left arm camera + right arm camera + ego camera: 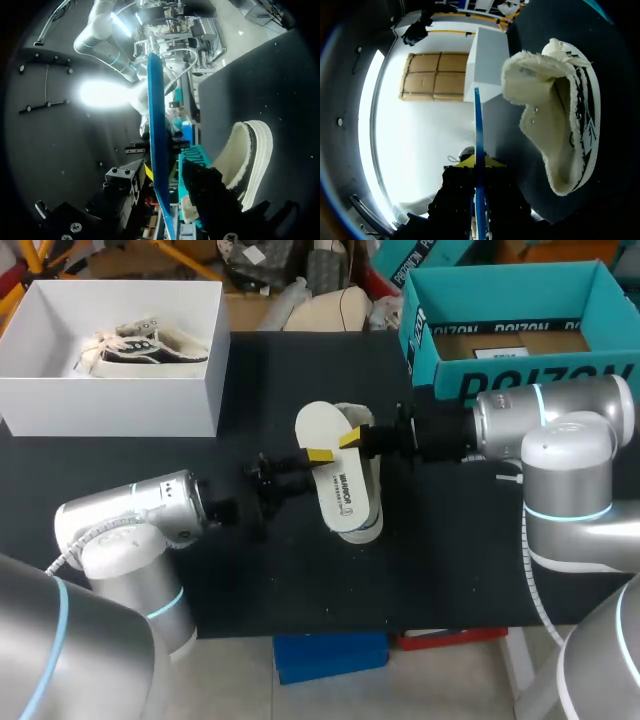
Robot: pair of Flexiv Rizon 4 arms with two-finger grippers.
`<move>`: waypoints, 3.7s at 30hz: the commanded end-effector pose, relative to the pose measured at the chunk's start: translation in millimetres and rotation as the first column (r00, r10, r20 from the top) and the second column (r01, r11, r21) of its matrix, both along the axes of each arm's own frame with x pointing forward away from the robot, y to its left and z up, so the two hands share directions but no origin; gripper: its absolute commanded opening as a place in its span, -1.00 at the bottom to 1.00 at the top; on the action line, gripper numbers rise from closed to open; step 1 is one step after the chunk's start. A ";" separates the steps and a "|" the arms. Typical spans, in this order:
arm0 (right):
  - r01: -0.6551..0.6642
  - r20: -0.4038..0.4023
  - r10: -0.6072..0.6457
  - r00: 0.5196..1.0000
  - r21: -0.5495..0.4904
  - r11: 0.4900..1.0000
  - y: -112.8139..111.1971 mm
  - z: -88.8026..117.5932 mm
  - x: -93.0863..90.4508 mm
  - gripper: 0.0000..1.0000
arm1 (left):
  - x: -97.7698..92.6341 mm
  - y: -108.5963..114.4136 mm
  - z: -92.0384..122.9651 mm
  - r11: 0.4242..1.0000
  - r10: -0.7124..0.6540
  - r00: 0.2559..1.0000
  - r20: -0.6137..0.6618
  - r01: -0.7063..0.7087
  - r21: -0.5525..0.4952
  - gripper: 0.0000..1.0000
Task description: Take the shoe out of the shoebox, open the shoe tongue, remove and reinsert the insole, then place the shoe into the shoebox
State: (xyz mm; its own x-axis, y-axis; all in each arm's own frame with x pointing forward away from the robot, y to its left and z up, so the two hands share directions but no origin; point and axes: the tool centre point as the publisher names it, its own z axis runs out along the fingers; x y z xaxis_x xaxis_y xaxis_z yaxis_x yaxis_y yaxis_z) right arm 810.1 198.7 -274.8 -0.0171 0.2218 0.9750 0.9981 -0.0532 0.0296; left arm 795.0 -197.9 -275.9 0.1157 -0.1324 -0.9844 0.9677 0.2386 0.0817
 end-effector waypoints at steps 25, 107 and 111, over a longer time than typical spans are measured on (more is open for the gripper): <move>0.119 0.100 -0.120 0.988 0.018 0.993 -23.0 3.8 -10.3 1.00 | -8.1 -14.3 -2.6 0.985 -0.066 0.998 0.022 0.062 0.163 -1.00; 0.220 0.165 -0.173 0.971 -0.328 0.919 -121.6 15.1 -110.7 1.00 | -55.5 -43.7 -92.4 0.544 -0.387 0.620 -0.683 0.751 0.374 -1.00; 0.220 0.165 -0.173 0.971 -0.328 0.919 -121.6 15.1 -110.7 1.00 | -41.2 -49.0 -97.4 0.565 -0.397 0.615 -0.681 0.749 0.347 -1.00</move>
State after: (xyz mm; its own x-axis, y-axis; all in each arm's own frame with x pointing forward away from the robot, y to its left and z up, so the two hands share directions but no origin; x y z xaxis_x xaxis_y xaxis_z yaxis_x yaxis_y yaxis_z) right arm 699.3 77.0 -260.2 -0.0615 0.5523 0.8314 0.9542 -0.2117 0.2112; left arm 740.9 -238.9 -360.5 -0.2742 0.5945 -0.7559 0.8077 -0.2842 -0.5166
